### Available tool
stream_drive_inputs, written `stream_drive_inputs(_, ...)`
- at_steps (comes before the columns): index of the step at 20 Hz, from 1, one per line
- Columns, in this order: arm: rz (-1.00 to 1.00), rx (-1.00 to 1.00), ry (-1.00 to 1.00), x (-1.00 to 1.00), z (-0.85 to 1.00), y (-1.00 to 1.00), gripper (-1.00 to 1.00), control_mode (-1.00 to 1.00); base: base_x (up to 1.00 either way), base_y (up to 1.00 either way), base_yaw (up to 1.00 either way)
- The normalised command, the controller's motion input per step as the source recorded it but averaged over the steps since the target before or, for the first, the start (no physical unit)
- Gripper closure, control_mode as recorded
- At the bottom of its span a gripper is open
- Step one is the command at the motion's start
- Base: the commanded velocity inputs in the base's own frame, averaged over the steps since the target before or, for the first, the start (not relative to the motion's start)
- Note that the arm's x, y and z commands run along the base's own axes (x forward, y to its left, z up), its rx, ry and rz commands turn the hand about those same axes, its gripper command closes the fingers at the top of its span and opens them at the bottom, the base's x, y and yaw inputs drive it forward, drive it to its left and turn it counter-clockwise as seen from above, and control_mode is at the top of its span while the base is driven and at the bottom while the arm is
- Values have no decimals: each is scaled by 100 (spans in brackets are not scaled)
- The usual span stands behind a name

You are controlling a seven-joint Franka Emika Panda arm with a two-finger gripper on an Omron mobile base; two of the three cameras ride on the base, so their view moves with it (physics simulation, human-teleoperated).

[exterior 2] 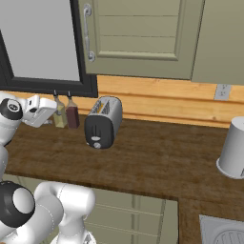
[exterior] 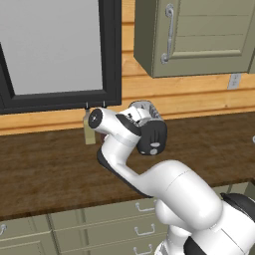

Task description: Start the toaster. Once the lever pops up, take the bread to the plate on the dining counter.

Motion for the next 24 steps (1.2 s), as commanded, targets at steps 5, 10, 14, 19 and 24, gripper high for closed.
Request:
stream_drive_inputs(5, 0, 0, 0, 0, 0, 0, -100, -100, 0, 0, 0)
stream_drive_inputs(10, 0, 0, 0, 0, 0, 0, -100, -100, 0, 0, 0)
stream_drive_inputs(14, 0, 0, 0, 0, 0, 0, -100, -100, 0, 0, 0)
stream_drive_inputs(19, 0, 0, 0, 0, 0, 0, -100, -100, 0, 0, 0)
stream_drive_inputs(24, 0, 0, 0, 0, 0, 0, -100, -100, 0, 0, 0)
